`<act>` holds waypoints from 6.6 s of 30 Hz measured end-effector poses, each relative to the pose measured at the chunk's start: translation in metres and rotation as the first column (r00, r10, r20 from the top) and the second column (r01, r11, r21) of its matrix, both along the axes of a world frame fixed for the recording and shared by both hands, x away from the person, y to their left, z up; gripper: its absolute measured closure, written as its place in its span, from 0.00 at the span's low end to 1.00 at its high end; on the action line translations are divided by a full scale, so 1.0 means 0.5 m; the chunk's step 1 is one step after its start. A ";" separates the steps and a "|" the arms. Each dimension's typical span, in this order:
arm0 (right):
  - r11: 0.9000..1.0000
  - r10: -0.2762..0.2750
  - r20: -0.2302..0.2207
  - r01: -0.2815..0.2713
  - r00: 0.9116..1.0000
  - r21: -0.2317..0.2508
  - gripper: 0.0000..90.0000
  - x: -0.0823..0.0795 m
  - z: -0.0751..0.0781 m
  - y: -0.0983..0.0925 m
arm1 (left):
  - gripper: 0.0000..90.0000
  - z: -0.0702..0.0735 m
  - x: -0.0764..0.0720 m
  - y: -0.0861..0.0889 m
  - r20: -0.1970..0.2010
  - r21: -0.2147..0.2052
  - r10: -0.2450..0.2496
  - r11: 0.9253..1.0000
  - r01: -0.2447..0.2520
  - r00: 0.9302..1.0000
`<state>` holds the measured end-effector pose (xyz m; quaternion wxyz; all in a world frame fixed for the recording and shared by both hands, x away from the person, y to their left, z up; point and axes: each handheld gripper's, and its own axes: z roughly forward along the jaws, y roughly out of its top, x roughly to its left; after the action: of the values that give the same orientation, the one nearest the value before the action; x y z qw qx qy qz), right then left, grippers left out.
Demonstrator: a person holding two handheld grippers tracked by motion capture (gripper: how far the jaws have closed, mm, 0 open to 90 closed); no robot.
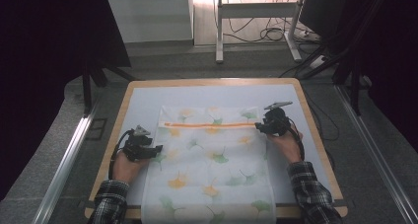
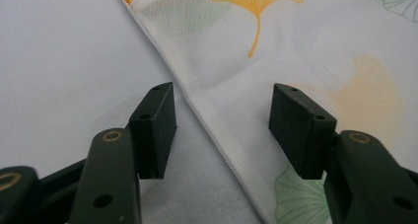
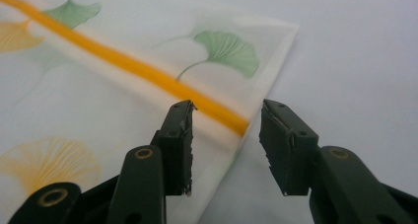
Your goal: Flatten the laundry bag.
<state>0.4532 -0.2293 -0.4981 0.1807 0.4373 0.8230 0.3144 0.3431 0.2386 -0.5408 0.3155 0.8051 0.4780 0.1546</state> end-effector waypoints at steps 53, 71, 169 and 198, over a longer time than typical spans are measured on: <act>0.997 0.043 0.018 -0.044 0.999 0.058 0.57 -0.075 0.062 -0.086 | 0.29 0.069 -0.042 -0.042 0.027 0.030 -0.065 0.998 0.064 0.998; 0.997 0.059 -0.067 -0.062 0.996 -0.045 0.99 0.072 -0.032 0.080 | 0.90 0.012 -0.100 -0.039 -0.053 0.037 -0.058 0.997 0.060 0.997; 0.999 0.010 -0.071 -0.013 0.997 -0.040 0.96 -0.115 -0.004 -0.024 | 0.95 0.018 0.161 -0.057 0.037 0.110 -0.046 0.993 0.041 0.998; 0.987 0.155 -0.036 -0.154 0.987 0.034 0.36 -0.196 0.005 -0.058 | 0.08 0.038 -0.034 -0.059 0.199 -0.105 -0.147 0.980 0.171 0.969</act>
<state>0.3552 -0.2586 -0.4953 0.1330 0.3809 0.8527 0.3318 0.3259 0.2093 -0.5216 0.4193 0.8017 0.3879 0.1758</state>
